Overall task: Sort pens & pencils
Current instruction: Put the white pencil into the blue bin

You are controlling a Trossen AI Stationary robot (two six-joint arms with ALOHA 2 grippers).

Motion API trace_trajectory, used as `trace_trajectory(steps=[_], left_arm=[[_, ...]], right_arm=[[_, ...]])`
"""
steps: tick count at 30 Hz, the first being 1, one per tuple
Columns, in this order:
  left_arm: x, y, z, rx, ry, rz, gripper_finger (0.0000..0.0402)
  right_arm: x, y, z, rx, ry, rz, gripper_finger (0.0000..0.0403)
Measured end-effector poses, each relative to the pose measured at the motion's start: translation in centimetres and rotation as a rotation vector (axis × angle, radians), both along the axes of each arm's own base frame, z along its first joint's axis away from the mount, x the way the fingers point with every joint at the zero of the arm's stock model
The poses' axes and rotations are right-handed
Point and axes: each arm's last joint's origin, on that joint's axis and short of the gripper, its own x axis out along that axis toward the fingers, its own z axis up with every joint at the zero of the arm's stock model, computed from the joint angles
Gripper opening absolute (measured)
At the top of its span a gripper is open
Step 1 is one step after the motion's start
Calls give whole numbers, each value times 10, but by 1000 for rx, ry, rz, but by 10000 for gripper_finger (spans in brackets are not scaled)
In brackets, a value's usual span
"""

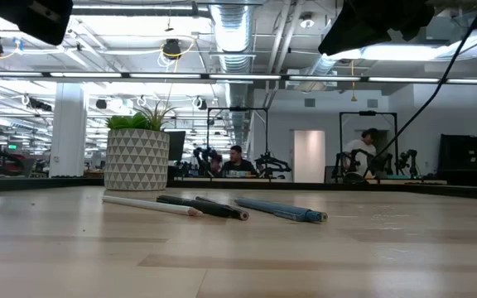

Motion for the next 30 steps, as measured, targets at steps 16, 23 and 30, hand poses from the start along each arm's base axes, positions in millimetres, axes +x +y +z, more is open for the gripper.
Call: trace_trajectory(steps=[16, 23, 30], left_arm=[[31, 36, -8, 152, 25, 265, 39], [51, 53, -25, 111, 157, 119, 39], [62, 56, -40, 68, 248, -213, 39]], right_arm=[[0, 0, 0, -2, 2, 0, 98], [0, 0, 0, -2, 2, 0, 98], [0, 0, 0, -2, 2, 0, 98]])
